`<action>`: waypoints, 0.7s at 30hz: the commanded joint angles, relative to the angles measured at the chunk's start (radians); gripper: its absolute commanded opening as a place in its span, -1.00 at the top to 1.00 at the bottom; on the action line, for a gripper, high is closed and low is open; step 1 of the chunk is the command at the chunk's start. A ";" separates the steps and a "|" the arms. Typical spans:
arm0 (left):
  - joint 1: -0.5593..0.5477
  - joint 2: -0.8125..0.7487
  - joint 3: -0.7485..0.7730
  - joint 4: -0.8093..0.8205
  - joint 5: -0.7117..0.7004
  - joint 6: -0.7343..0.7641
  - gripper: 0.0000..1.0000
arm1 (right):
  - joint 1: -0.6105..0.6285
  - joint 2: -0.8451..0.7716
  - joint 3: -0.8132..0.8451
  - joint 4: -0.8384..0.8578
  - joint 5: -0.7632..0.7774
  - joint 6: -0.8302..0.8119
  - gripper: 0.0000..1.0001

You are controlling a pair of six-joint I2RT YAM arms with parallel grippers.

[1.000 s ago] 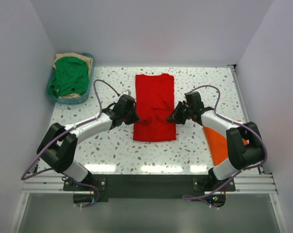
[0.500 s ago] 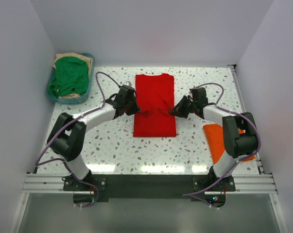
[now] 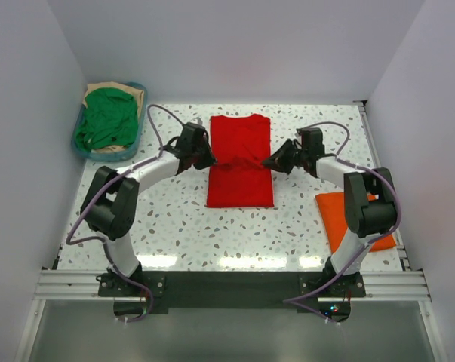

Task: Fold and stack the t-shirts
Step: Fold the tshirt

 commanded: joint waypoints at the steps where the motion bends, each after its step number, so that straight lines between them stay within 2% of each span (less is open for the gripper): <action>1: 0.037 0.050 0.061 0.047 0.044 0.046 0.89 | -0.012 0.038 0.038 0.068 -0.035 0.030 0.82; 2: 0.045 0.053 0.063 0.058 0.058 0.051 0.77 | -0.020 0.046 0.038 0.071 -0.040 0.035 0.61; 4: 0.072 0.044 0.057 0.076 0.065 0.056 0.37 | -0.032 0.056 0.042 0.080 -0.048 0.035 0.49; 5: 0.082 0.035 0.052 0.090 0.078 0.071 0.10 | -0.047 0.052 0.041 0.081 -0.048 0.030 0.38; 8: 0.108 -0.008 0.049 0.081 0.076 0.102 -0.20 | -0.081 0.024 0.032 0.070 -0.043 0.008 0.12; 10: 0.111 -0.052 0.023 0.078 0.070 0.111 -0.21 | -0.086 -0.011 0.038 0.022 -0.019 -0.023 0.03; 13: 0.108 -0.103 -0.044 0.082 0.075 0.100 -0.12 | -0.074 -0.054 0.030 -0.024 0.018 -0.084 -0.03; 14: 0.103 -0.112 -0.063 0.090 0.081 0.096 0.07 | -0.051 -0.086 0.027 -0.030 0.056 -0.115 -0.03; 16: 0.085 -0.120 -0.098 0.107 0.079 0.096 0.26 | -0.013 -0.106 0.048 -0.106 0.109 -0.164 -0.02; 17: 0.077 -0.114 -0.103 0.118 0.088 0.097 0.49 | 0.035 -0.102 0.064 -0.131 0.162 -0.213 -0.01; 19: 0.059 -0.073 -0.087 0.122 0.105 0.100 0.66 | 0.076 -0.082 0.111 -0.171 0.192 -0.246 0.00; 20: 0.053 -0.054 -0.077 0.122 0.127 0.109 0.83 | 0.105 -0.068 0.130 -0.180 0.198 -0.264 0.06; 21: 0.048 -0.034 -0.045 0.121 0.136 0.112 0.87 | 0.115 -0.036 0.166 -0.192 0.198 -0.273 0.09</action>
